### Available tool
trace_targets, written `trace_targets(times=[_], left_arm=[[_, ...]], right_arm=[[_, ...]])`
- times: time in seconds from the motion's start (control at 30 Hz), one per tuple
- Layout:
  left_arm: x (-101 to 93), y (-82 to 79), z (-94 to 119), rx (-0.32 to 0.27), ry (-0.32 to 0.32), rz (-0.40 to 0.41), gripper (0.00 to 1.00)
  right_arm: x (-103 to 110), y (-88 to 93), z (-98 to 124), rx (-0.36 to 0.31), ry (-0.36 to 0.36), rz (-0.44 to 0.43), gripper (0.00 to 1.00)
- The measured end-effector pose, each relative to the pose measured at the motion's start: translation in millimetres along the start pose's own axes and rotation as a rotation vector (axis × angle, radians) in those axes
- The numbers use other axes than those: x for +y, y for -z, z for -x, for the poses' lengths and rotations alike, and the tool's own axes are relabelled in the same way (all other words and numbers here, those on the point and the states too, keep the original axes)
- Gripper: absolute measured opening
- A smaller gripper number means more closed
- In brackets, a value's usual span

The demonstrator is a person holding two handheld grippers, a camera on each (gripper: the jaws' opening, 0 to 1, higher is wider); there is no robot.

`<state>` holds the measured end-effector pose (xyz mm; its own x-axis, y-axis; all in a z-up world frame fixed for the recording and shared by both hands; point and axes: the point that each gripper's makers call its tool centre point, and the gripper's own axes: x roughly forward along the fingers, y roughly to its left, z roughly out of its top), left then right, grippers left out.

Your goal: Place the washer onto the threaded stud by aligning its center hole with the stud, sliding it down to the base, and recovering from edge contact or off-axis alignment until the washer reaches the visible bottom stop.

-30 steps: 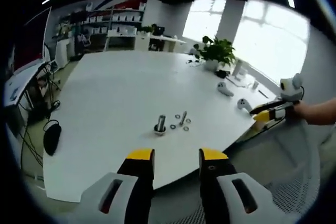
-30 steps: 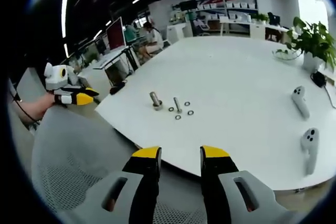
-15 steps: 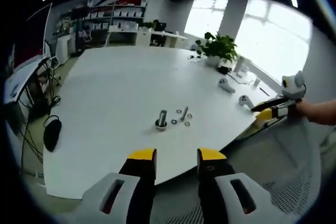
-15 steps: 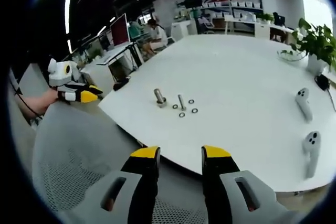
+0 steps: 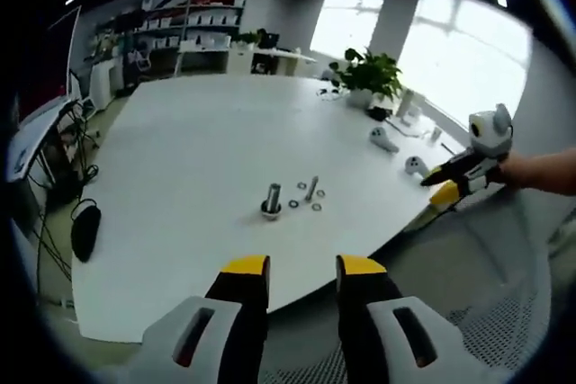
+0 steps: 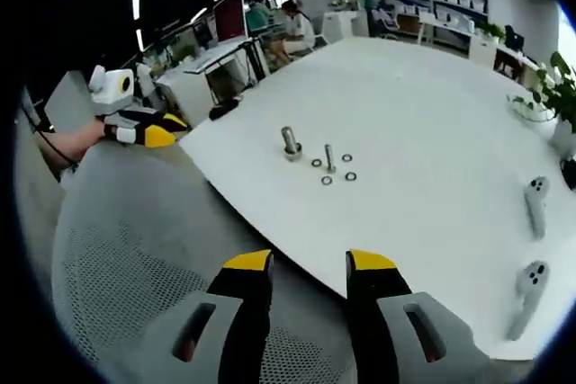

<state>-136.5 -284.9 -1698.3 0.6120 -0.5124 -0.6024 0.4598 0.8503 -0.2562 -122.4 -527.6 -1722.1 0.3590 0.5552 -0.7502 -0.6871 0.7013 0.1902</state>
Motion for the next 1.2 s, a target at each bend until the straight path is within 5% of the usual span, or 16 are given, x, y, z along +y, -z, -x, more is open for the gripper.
trace_targets(times=[0.43,0.8,1.2], left_arm=[[1.1,-3.2,1,-0.025,0.002,0.026,0.24],[-0.5,-5.2,1,-0.037,0.016,0.025,0.24],[-2.3,-5.1,0,-0.036,0.029,0.028,0.23]], right_arm=[[-3,-36.4,-60,0.054,-0.053,0.106,0.33],[-8,-77.0,-100,0.107,-0.039,0.334,0.32],[-20,-92.9,-140,0.204,-0.058,0.499,0.34]])
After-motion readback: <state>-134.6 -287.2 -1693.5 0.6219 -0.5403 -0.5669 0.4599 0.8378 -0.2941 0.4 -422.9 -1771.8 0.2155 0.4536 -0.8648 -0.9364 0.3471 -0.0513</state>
